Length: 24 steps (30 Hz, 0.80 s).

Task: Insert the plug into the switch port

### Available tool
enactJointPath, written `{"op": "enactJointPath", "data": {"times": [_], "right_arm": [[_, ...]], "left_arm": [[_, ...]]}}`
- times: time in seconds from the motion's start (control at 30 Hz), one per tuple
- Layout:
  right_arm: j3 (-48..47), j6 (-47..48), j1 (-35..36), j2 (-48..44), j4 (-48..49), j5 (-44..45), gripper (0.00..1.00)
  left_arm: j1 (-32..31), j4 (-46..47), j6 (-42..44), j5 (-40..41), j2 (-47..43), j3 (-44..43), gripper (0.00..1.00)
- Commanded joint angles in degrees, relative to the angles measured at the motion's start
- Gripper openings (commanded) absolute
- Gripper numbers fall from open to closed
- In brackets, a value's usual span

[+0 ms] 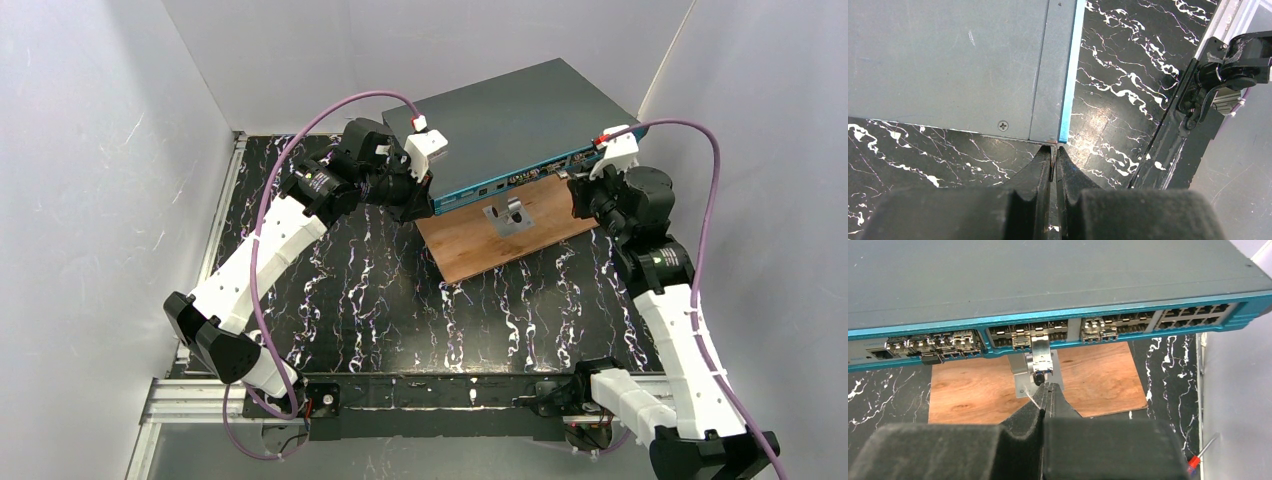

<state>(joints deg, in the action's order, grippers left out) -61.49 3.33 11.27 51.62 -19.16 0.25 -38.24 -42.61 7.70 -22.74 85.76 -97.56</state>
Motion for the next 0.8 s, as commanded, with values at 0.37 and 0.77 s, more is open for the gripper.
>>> {"op": "enactJointPath", "data": {"times": [0.37,0.77], "right_arm": [[-0.55,-1.1,0.07,3.36,8.59,-2.6,0.01],[0.16,-1.56,0.07,6.71,12.89,-4.5,0.01]], "left_arm": [[0.1,-0.11,0.11,-1.19,-0.53,-2.72,0.0],[0.12,-0.46,0.48,-1.82,-0.98,-2.25,0.0]]}}
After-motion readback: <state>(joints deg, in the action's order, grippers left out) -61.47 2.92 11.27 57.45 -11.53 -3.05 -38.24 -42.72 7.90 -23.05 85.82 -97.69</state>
